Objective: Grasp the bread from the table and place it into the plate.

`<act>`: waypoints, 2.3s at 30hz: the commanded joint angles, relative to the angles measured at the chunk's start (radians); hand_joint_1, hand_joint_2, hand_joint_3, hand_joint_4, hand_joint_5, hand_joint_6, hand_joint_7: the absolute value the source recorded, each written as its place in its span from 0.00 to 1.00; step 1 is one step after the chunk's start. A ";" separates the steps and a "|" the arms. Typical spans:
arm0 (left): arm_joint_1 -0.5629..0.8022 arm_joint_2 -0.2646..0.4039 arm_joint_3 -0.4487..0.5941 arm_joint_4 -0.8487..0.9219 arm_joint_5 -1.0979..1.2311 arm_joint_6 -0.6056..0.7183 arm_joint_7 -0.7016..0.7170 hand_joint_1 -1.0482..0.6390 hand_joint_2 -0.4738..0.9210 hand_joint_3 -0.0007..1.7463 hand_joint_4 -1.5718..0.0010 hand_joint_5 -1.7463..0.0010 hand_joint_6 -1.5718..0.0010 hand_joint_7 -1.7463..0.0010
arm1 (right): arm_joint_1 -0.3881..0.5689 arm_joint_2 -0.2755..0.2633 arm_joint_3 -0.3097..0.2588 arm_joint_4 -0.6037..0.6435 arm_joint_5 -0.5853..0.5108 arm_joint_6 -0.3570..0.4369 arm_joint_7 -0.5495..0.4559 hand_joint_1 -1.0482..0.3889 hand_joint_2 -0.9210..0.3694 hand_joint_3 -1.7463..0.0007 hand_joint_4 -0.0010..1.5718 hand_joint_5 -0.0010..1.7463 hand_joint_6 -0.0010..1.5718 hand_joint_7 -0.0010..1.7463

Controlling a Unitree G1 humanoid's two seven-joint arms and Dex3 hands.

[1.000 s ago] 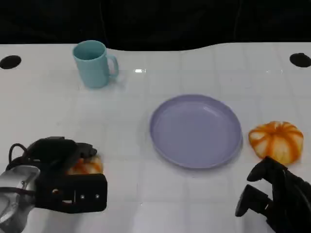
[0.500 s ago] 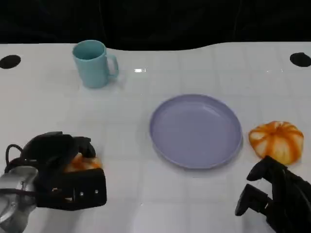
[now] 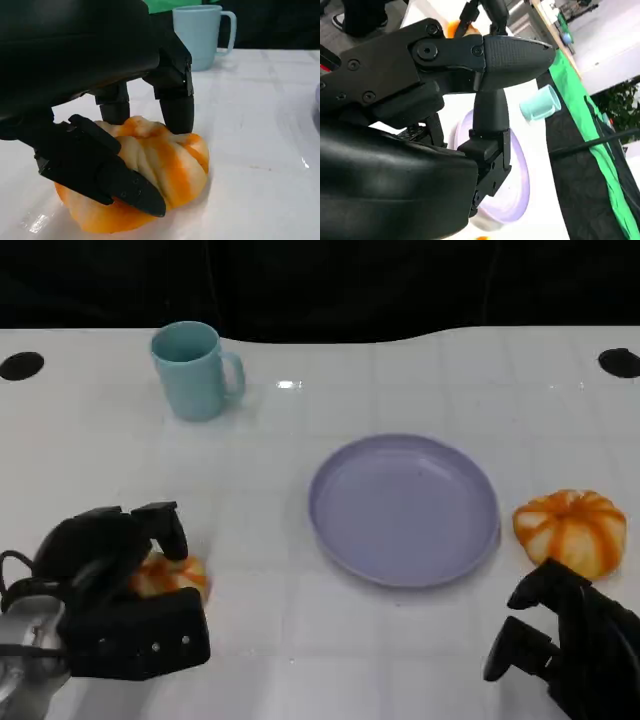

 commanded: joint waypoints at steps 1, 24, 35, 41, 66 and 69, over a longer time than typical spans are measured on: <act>0.003 0.002 0.034 -0.010 -0.030 -0.017 0.032 0.49 1.00 0.20 0.50 0.00 0.63 0.00 | 0.008 -0.003 -0.001 -0.014 0.000 -0.002 -0.011 0.39 0.00 0.69 0.42 1.00 0.29 0.99; -0.031 0.013 0.053 -0.085 -0.060 -0.049 -0.009 0.51 0.95 0.32 0.48 0.00 0.59 0.00 | 0.003 -0.003 -0.013 0.007 0.012 -0.007 0.007 0.38 0.00 0.73 0.43 1.00 0.31 0.96; -0.095 -0.010 0.057 -0.079 -0.083 -0.072 -0.034 0.52 0.90 0.37 0.49 0.00 0.59 0.00 | 0.003 -0.006 -0.014 0.015 0.011 -0.017 0.024 0.38 0.00 0.73 0.42 1.00 0.31 0.96; -0.114 -0.019 0.052 -0.086 -0.067 -0.047 -0.050 0.50 0.90 0.38 0.48 0.00 0.59 0.00 | 0.005 -0.004 -0.015 0.007 0.015 -0.006 0.016 0.38 0.00 0.73 0.42 1.00 0.31 0.97; -0.266 -0.125 -0.005 -0.014 -0.054 -0.114 -0.060 0.53 0.80 0.48 0.47 0.00 0.59 0.00 | 0.024 -0.001 -0.013 -0.001 0.011 -0.018 0.021 0.39 0.00 0.73 0.42 1.00 0.31 0.97; -0.286 -0.144 -0.012 0.021 -0.069 -0.168 -0.046 0.53 0.79 0.50 0.45 0.00 0.57 0.00 | 0.026 -0.007 -0.010 -0.003 0.007 -0.026 0.030 0.39 0.00 0.73 0.42 1.00 0.31 0.97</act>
